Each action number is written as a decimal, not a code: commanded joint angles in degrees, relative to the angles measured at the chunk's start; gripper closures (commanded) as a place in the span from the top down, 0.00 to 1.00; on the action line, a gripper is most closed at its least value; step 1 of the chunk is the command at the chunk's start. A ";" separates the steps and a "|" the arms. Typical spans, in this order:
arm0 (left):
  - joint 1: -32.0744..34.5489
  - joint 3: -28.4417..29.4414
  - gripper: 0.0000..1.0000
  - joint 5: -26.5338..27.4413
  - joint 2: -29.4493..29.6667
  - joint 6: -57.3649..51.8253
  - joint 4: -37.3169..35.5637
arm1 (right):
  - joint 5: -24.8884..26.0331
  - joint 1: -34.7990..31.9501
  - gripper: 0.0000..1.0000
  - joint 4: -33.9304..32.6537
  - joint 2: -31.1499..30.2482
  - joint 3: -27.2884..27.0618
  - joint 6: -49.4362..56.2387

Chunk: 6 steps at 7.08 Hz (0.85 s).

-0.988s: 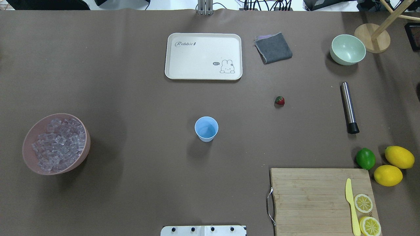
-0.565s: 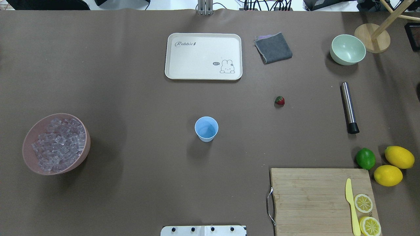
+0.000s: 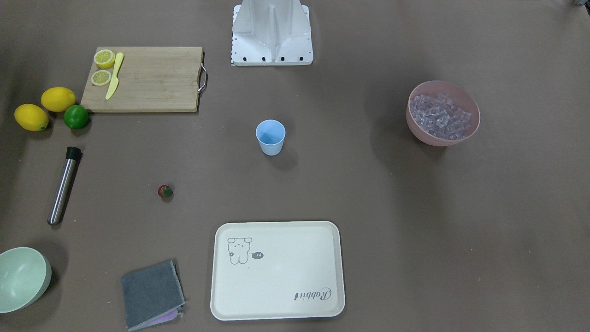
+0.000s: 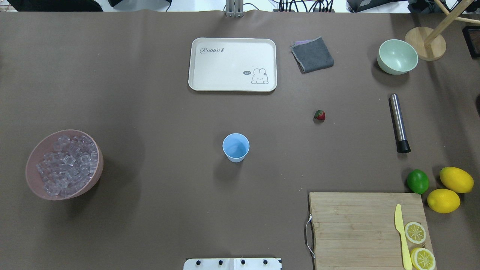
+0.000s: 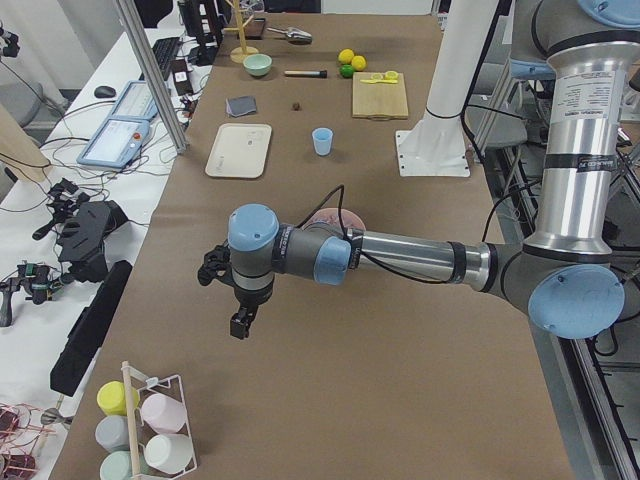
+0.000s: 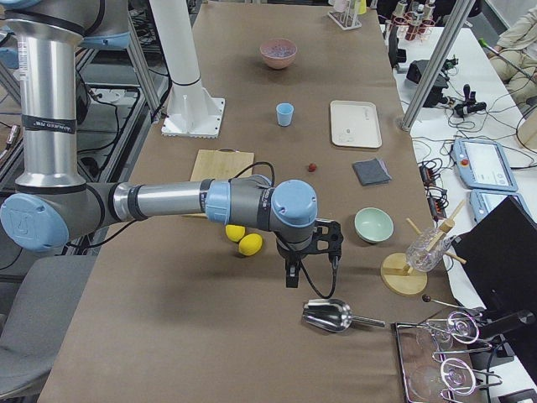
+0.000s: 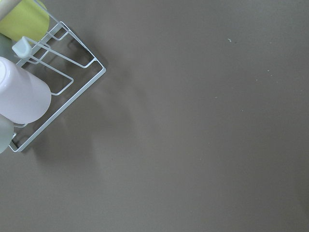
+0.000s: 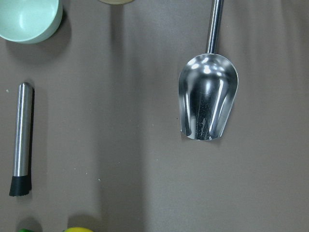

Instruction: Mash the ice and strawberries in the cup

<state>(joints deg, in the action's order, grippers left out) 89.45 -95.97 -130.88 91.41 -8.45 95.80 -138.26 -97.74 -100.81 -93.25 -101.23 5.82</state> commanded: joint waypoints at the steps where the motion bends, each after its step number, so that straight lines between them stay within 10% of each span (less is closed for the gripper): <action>1: -1.81 -5.60 0.98 -0.16 -1.75 7.78 0.18 | -0.17 0.09 1.00 0.00 -0.09 -0.02 0.07; 6: -22.16 -24.51 0.98 4.55 -13.62 49.25 11.61 | -0.08 0.62 1.00 0.00 -0.09 -0.02 0.16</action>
<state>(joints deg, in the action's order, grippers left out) 72.76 -116.70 -129.16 79.06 32.40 106.77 -138.30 -97.25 -100.81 -93.34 -101.19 5.91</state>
